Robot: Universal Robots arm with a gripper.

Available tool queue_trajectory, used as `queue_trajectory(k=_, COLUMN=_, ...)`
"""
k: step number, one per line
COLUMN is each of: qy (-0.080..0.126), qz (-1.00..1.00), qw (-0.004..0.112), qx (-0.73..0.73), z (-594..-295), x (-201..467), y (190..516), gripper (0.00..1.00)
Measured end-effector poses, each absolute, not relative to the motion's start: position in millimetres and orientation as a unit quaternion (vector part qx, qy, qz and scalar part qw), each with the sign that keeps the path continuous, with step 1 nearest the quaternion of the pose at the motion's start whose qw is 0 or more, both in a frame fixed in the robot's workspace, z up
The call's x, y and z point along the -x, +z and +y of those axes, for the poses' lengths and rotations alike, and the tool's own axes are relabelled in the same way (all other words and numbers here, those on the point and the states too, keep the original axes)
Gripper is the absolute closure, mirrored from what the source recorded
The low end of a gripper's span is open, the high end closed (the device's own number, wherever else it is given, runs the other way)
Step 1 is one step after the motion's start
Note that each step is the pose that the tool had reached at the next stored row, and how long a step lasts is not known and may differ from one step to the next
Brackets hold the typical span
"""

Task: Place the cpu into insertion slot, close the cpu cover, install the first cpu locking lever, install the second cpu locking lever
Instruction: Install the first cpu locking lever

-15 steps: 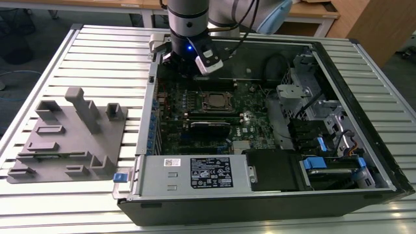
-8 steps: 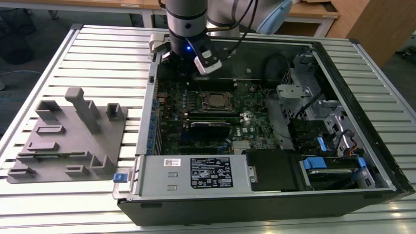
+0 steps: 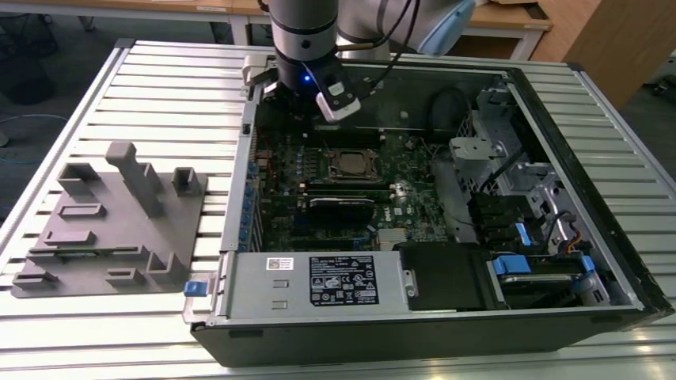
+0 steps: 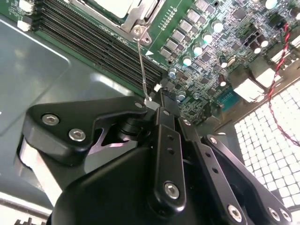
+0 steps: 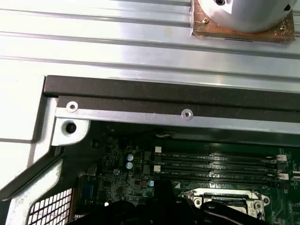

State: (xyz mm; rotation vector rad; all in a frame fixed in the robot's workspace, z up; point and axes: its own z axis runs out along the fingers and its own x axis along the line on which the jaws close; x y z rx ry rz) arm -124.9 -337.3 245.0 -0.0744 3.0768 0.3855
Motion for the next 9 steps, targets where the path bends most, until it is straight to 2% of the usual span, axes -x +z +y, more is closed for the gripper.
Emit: queue_trajectory(k=9, qy=0.124, qz=0.992, qw=0.020, qx=0.024, z=-337.4, x=105.1, y=245.0, gripper=0.90)
